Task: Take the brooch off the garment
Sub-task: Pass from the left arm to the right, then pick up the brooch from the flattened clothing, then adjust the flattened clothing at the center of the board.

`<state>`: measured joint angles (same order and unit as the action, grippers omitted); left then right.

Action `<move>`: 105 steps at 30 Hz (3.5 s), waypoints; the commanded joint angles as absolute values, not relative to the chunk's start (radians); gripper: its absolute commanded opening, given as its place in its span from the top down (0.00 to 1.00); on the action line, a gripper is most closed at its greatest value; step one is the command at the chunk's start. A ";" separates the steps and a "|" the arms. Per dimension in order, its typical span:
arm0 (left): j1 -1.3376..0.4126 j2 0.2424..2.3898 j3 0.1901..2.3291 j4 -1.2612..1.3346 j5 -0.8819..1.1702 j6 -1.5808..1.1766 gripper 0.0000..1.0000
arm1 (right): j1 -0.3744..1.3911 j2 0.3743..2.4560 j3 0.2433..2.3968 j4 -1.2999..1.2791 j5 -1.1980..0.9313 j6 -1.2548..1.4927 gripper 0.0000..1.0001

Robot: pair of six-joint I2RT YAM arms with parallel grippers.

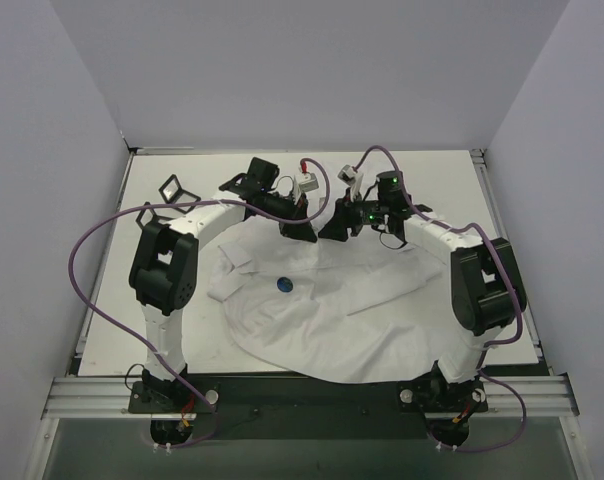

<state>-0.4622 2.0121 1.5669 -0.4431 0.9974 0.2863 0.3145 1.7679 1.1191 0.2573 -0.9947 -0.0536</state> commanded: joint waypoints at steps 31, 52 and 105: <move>-0.439 1.931 1.537 -0.368 1.060 0.249 0.51 | 0.347 1.775 1.175 0.281 -1.121 -0.064 1.00; -0.400 1.944 1.545 -0.364 1.051 0.250 0.62 | 0.331 1.758 1.166 0.279 -1.132 -0.063 1.00; -0.416 1.723 1.247 0.109 0.813 -0.012 1.00 | 0.322 1.989 1.459 0.052 -0.788 0.136 0.63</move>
